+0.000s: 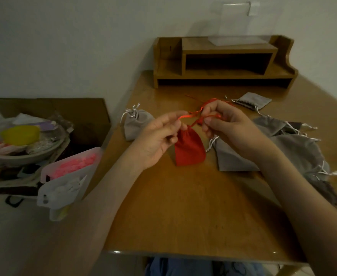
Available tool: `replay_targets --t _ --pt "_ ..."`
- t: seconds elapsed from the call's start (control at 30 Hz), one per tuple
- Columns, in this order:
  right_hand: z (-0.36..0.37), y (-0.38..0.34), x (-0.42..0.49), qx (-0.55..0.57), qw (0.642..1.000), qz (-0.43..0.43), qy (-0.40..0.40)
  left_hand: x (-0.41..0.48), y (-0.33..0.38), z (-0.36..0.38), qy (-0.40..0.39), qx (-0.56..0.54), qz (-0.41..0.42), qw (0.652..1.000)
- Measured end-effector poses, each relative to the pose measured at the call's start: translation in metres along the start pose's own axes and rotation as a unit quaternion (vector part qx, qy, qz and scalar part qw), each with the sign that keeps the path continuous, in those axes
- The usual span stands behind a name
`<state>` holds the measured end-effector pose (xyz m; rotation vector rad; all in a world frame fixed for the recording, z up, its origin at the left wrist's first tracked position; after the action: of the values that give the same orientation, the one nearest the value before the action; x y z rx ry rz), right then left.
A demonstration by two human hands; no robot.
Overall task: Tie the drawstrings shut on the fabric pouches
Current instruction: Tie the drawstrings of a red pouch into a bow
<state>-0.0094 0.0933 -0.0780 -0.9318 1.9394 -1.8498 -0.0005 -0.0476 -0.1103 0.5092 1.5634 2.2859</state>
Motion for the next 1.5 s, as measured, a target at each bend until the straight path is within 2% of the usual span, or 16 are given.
replay_targets --t 0.1,0.3,0.4,0.53,0.7,0.83,0.9,1.0,1.13,1.2,1.27,1.4,1.5 --pt "0.015 -0.011 0.000 -0.053 0.997 -0.034 -0.041 0.000 -0.007 0.004 -0.001 0.067 -0.023 0.998" --pt "0.025 -0.015 0.002 -0.239 0.970 -0.040 -0.025 -0.001 -0.017 0.015 -0.033 0.183 -0.080 0.979" --pt "0.025 -0.006 0.006 -0.262 0.965 -0.008 -0.005 -0.002 -0.024 0.025 -0.088 0.172 -0.106 0.975" --pt "0.021 -0.001 0.006 -0.208 0.977 0.007 0.043 -0.005 -0.026 0.036 -0.166 0.124 -0.109 0.972" --pt "0.018 0.007 0.007 -0.181 0.981 0.033 0.065 0.000 -0.027 0.026 -0.073 0.197 -0.083 0.974" --pt "0.020 0.008 0.006 -0.110 0.993 0.030 0.028 0.002 -0.023 0.021 -0.048 0.191 -0.068 0.978" --pt "0.022 0.015 0.005 -0.065 0.996 0.058 -0.008 0.003 -0.020 0.017 -0.028 0.174 -0.062 0.982" --pt "0.027 0.023 0.005 -0.069 0.991 0.101 -0.053 0.003 -0.019 0.014 -0.007 0.164 -0.051 0.985" --pt "0.025 0.041 0.000 -0.005 0.982 0.179 -0.065 0.003 -0.016 0.009 0.017 0.203 -0.032 0.979" --pt "0.026 0.042 0.000 -0.021 0.978 0.194 -0.076 0.003 -0.014 0.007 0.026 0.216 -0.021 0.976" --pt "0.023 0.040 0.001 -0.073 0.977 0.189 -0.059 0.004 -0.016 0.006 0.030 0.214 -0.027 0.976" --pt "0.008 0.034 0.007 -0.247 0.958 0.146 0.019 0.003 -0.022 0.002 0.043 0.192 -0.072 0.978" --pt "0.003 0.017 0.006 -0.233 0.965 0.066 0.103 0.002 -0.024 0.004 0.023 0.203 -0.094 0.974"
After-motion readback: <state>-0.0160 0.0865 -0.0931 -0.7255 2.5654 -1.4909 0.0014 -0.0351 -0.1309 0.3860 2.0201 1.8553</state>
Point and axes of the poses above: each hand's wrist, its own x-axis towards the middle knuckle, its own z-axis out of the palm, y = z × x, the point moved 8 cm from there along x, towards the middle knuckle, and after that the axes turned 15 degrees about -y, right-handed, at the moved point
